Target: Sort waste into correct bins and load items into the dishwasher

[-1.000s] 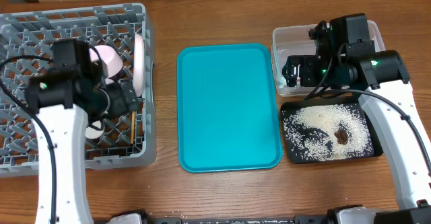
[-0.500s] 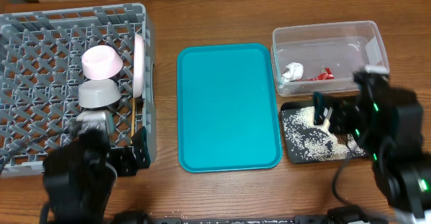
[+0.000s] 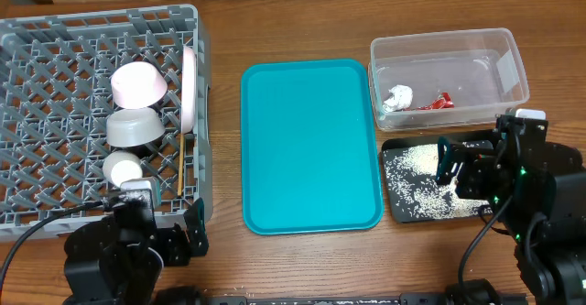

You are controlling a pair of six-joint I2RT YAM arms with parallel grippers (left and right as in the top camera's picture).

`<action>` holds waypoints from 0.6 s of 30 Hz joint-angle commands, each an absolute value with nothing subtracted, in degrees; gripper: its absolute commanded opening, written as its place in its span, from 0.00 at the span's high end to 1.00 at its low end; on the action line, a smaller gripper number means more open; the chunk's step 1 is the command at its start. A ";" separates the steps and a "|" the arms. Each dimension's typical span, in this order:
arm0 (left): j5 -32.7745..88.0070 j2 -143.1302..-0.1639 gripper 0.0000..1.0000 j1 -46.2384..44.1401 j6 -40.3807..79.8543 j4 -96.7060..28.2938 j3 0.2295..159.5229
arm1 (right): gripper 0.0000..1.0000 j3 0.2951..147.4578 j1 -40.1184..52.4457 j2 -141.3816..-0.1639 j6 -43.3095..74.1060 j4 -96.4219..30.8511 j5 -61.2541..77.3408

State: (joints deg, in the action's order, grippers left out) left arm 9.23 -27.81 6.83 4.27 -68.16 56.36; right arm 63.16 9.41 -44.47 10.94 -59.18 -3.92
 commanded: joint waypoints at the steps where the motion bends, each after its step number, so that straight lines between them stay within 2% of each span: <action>1: 9.93 -27.31 0.00 6.68 3.38 -69.47 55.90 | 0.00 62.52 9.26 -44.45 11.64 -58.87 -4.91; 11: 9.96 -27.31 0.00 6.68 3.38 -70.28 55.90 | 0.00 61.47 9.21 -42.59 10.48 -59.07 -6.61; 18: 9.93 -27.31 0.00 6.68 3.38 -70.28 55.90 | 0.00 47.03 9.21 -30.04 8.56 -42.98 -6.35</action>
State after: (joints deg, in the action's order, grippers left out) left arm 9.23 -27.79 6.83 4.27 -70.35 56.29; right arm 52.86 9.41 -35.40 9.50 -46.37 -5.76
